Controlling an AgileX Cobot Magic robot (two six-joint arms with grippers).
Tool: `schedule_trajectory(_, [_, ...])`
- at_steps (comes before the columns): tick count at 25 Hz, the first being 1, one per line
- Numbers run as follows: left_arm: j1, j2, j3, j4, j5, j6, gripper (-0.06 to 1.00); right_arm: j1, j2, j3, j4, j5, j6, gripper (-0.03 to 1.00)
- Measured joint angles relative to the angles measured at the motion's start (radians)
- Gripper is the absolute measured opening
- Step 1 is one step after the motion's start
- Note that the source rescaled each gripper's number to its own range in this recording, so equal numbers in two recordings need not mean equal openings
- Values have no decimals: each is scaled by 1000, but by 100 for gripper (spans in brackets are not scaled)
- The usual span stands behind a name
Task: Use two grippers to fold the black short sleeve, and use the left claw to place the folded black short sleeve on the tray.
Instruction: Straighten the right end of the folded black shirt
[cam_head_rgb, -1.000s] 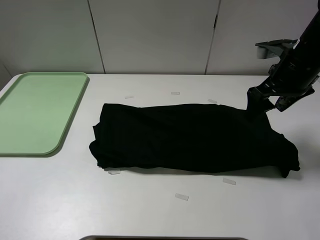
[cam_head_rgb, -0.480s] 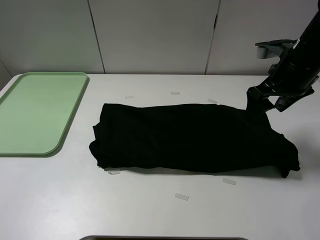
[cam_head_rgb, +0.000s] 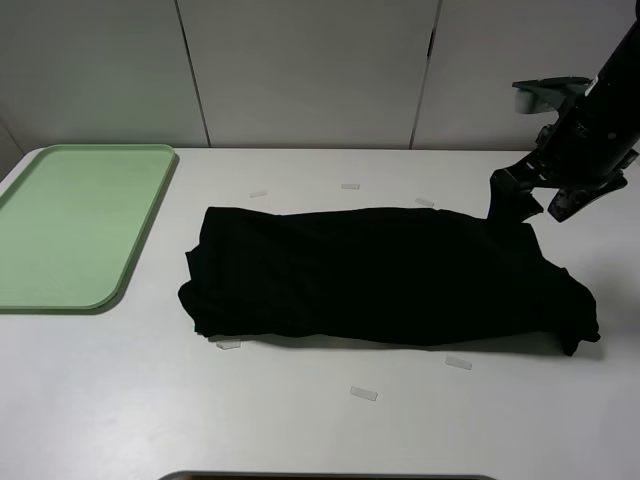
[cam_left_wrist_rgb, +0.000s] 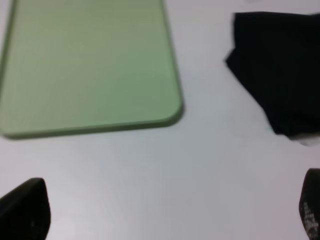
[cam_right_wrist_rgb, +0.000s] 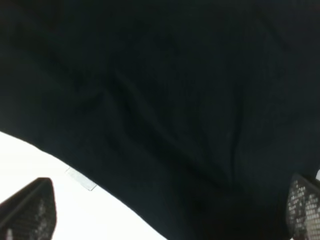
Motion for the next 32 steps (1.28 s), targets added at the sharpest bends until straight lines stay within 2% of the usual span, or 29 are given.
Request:
schedule_trajectory(3, [65, 0, 0, 0, 0, -1, 100, 0, 0, 0, 0, -2, 26, 100])
schedule_trajectory(7, [104, 0, 0, 1, 2, -1, 100, 0, 0, 0, 1, -33, 66, 100])
schedule_trajectory(15, [105, 0, 0, 1, 3, -1, 100, 0, 0, 0, 2, -92, 130, 100])
schedule_trajectory(25, [105, 0, 0, 1, 3, -1, 100, 0, 0, 0, 1, -125, 144, 100])
schedule_trajectory(32, [105, 0, 0, 1, 3, -1, 100, 0, 28, 0, -44, -161, 184, 100])
